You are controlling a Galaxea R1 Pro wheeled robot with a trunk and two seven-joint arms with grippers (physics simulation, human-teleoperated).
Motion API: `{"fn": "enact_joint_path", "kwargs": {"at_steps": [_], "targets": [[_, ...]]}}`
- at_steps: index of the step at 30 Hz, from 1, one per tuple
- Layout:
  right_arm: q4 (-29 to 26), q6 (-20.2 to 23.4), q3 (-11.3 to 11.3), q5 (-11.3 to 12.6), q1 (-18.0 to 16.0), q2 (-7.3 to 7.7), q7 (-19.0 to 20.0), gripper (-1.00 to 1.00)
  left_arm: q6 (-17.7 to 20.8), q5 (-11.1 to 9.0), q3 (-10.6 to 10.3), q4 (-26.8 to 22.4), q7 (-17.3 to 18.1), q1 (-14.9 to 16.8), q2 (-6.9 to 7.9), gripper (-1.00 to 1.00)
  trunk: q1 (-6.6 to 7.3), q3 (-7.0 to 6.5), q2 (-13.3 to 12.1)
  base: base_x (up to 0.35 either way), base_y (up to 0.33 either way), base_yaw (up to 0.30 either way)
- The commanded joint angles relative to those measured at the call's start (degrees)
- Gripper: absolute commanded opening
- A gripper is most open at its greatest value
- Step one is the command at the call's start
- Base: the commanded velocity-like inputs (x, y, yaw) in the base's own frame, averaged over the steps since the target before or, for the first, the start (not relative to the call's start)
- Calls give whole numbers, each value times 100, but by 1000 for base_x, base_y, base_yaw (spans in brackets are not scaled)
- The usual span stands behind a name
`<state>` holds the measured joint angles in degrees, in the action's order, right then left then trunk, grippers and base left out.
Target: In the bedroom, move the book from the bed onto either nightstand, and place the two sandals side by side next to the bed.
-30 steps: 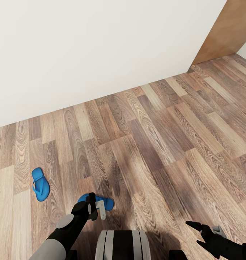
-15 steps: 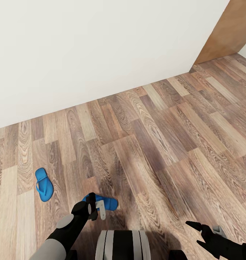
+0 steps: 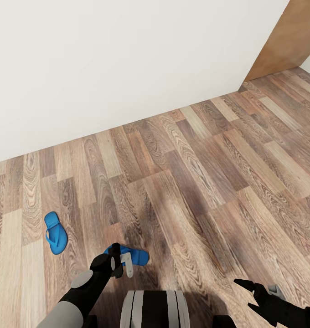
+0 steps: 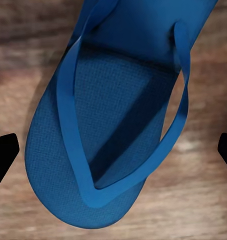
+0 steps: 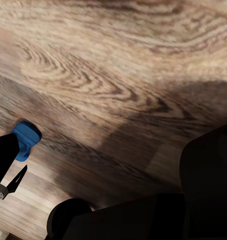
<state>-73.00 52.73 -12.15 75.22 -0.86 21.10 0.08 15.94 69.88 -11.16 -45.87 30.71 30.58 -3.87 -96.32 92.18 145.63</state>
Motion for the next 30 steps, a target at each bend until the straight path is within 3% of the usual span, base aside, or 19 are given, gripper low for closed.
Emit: {"fn": "enact_joint_path", "kwargs": {"at_steps": [1, 21, 30], "targets": [[-2, 27, -7, 1, -2, 0, 1, 100, 25, 26, -10, -10, 32, 1, 1, 100, 1, 3, 1, 0, 0, 0], [2, 27, -7, 1, -2, 0, 1, 100, 31, 26, -10, -10, 31, 1, 1, 100, 1, 3, 1, 0, 14, 0], [-3, 27, -7, 1, -2, 0, 1, 100, 32, 26, -9, -10, 27, 1, 1, 100, -22, 203, 13, 0, 0, 0]]}}
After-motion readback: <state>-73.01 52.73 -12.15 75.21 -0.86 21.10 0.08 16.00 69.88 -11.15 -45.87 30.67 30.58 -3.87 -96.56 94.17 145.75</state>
